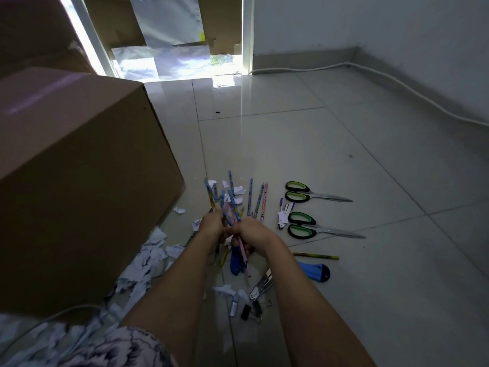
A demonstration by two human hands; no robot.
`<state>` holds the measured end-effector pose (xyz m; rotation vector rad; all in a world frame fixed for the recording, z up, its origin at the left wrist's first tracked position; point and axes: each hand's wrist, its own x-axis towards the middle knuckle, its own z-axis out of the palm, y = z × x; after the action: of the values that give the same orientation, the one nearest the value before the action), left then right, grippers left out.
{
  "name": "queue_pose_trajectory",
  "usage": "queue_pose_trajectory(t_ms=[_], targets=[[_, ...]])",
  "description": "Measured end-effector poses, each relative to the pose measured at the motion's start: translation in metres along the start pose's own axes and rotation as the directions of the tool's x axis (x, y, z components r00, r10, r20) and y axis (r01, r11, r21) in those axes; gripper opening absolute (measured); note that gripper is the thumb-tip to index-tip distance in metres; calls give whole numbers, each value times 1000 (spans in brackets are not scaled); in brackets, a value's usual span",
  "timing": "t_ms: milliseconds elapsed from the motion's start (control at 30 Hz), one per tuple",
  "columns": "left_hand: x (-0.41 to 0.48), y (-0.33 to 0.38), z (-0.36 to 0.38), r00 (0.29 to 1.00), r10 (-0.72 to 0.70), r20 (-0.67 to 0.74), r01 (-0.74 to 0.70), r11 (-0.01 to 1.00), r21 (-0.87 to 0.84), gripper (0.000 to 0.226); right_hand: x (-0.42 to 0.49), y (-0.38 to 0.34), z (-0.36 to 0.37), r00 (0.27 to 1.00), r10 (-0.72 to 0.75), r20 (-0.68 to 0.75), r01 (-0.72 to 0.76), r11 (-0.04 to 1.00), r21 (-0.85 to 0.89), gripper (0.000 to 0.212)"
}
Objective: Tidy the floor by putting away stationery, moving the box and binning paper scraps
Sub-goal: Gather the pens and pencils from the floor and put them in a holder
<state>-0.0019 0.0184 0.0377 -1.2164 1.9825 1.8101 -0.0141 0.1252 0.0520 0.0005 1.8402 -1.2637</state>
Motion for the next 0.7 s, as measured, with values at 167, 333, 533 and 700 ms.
queue_pose_trajectory(t_ms=[167, 333, 533, 700], targets=[[-2, 9, -4, 998, 24, 54, -21, 998, -54, 30, -5, -5, -4, 989, 57, 135, -44, 994, -96, 25], [-12, 16, -3, 994, 53, 100, -36, 986, -160, 29, -4, 0, -26, 998, 34, 47, -43, 979, 197, 26], [-11, 8, 5, 986, 142, 92, -142, 990, -6, 34, 7, -8, -13, 981, 2, -196, 49, 967, 252, 30], [-13, 1, 20, 970, 133, 202, -145, 988, 46, 34, 22, -6, -6, 915, 4, -403, 132, 942, 309, 32]])
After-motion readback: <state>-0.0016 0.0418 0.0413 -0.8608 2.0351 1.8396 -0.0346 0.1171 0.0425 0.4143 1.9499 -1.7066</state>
